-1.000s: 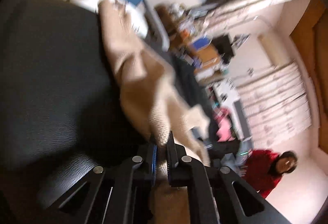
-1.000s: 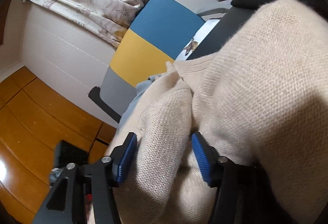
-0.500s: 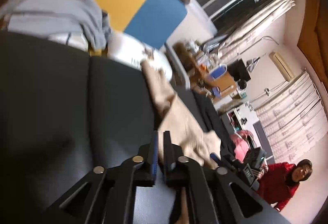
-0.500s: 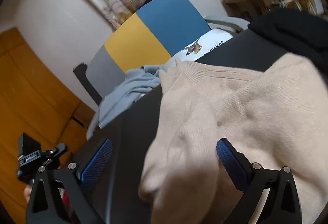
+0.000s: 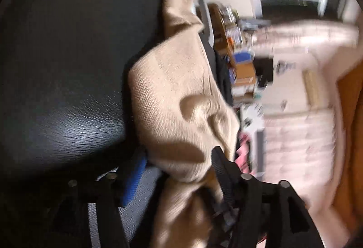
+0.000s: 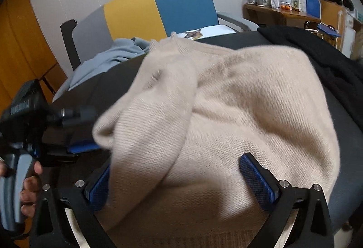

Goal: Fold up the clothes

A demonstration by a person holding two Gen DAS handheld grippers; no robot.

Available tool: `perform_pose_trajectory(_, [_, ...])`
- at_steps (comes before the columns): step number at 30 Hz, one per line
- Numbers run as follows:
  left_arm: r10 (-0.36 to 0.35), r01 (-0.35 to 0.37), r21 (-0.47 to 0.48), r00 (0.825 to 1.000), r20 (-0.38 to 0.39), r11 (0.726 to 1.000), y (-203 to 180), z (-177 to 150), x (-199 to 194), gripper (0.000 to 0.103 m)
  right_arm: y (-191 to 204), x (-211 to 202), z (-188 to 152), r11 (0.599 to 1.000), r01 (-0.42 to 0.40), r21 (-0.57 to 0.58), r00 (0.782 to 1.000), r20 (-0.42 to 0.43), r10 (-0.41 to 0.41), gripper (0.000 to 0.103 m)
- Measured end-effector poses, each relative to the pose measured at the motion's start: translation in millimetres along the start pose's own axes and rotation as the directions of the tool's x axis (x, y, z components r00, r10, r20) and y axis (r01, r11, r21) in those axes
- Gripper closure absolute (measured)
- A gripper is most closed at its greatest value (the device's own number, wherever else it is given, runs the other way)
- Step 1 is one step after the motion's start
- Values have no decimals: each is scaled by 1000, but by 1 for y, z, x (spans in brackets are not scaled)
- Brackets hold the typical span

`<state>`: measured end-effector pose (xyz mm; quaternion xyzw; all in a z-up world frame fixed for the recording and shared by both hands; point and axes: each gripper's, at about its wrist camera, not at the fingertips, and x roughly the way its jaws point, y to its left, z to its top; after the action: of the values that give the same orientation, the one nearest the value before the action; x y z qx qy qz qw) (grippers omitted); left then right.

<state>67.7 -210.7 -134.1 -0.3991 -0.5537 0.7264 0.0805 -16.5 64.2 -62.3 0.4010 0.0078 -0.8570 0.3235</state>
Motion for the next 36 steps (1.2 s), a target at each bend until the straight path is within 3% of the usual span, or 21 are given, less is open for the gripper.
perform_pose_trajectory(4, [23,-23,-10,1000,-8,1000,-3,0,16,40,3,5,-10,999,19,-47,999,52,-17,0])
perform_pose_trajectory(6, [40,-40,-1,999,-24,999,-6,0,21,54,2,4,-15,998,22,-51,996,82,-18,0])
perform_pose_trajectory(7, [49,-50,-11,998,-34,999,-5,0,23,65,1,4,-16,999,18,-49,996,92,-13,0])
perform_pose_trajectory(8, [51,-52,-22,998,-39,998,-3,0,24,85,-1,3,-18,999,14,-46,995,103,-9,0])
perform_pose_trajectory(11, [19,-20,-51,1000,-24,999,-1,2,16,88,-7,2,-16,999,-16,-38,996,92,19,0])
perform_pose_trajectory(16, [-34,27,96,997,71,995,-51,15,-39,90,-15,-6,-3,991,-121,54,992,43,119,0])
perform_pose_trajectory(20, [-57,29,183,987,152,983,-93,30,-113,90,-9,-30,7,984,-152,90,985,98,143,0])
perform_pose_trajectory(24, [30,-65,174,980,199,983,-103,49,-178,90,5,-35,12,990,-139,36,987,81,136,0])
perform_pose_trajectory(26, [46,-79,134,972,232,988,-97,56,-207,96,13,-26,9,996,-92,-2,995,32,92,0])
perform_pose_trajectory(28, [68,-113,116,940,334,987,-89,56,-246,97,21,-13,4,998,-38,-44,999,-30,37,0])
perform_pose_trajectory(30, [93,-132,73,913,397,989,-73,56,-279,83,25,-5,2,996,-77,-36,995,-65,75,0])
perform_pose_trajectory(33, [122,-130,-15,878,464,991,-33,46,-317,75,29,4,-6,996,-65,-56,993,-98,60,0])
perform_pose_trajectory(35, [203,-202,-50,870,450,978,-4,35,-316,74,32,7,-10,995,-49,-90,995,-88,41,0])
perform_pose_trajectory(36, [235,-231,-63,874,426,971,13,27,-310,74,33,9,-10,994,-46,-100,996,-86,37,0])
